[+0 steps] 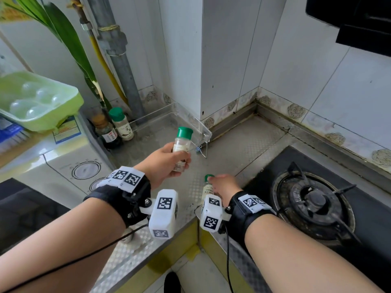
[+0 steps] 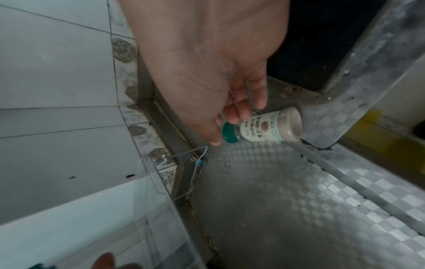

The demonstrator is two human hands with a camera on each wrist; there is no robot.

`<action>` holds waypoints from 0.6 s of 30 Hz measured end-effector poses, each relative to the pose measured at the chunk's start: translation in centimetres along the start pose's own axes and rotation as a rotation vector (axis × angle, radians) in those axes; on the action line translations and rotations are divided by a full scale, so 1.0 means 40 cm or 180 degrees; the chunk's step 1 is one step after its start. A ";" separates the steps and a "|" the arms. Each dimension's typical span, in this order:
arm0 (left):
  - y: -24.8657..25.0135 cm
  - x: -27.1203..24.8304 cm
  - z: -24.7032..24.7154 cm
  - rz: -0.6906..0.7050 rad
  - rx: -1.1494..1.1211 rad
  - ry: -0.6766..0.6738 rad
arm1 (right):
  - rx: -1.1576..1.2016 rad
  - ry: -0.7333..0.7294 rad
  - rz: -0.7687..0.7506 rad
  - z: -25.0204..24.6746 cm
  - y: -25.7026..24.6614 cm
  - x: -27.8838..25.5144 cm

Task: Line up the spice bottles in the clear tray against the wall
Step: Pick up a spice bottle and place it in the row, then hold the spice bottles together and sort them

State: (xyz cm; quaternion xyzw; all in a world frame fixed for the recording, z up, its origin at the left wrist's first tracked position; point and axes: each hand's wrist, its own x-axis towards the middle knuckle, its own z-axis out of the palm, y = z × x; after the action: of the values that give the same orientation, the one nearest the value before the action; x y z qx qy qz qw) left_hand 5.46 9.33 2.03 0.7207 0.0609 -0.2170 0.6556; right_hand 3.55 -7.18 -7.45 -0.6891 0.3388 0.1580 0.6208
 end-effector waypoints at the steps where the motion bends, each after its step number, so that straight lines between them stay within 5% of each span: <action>1: 0.000 0.001 -0.007 0.0009 -0.0005 0.0001 | -0.0037 0.0092 0.0000 0.012 0.013 0.019; 7: -0.006 0.017 -0.047 0.0039 -0.0031 0.0021 | -0.0228 0.0341 0.0084 0.064 0.107 0.153; 18: -0.005 0.054 -0.082 0.0040 -0.0288 0.0159 | -0.0429 0.0280 0.0197 0.065 0.061 0.074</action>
State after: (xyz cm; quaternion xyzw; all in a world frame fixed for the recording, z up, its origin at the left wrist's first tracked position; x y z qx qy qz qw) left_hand 8.09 12.11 1.16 0.6959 0.0824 -0.1918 0.6871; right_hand 4.58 -5.49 -11.61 -0.7248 0.3755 0.1691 0.5524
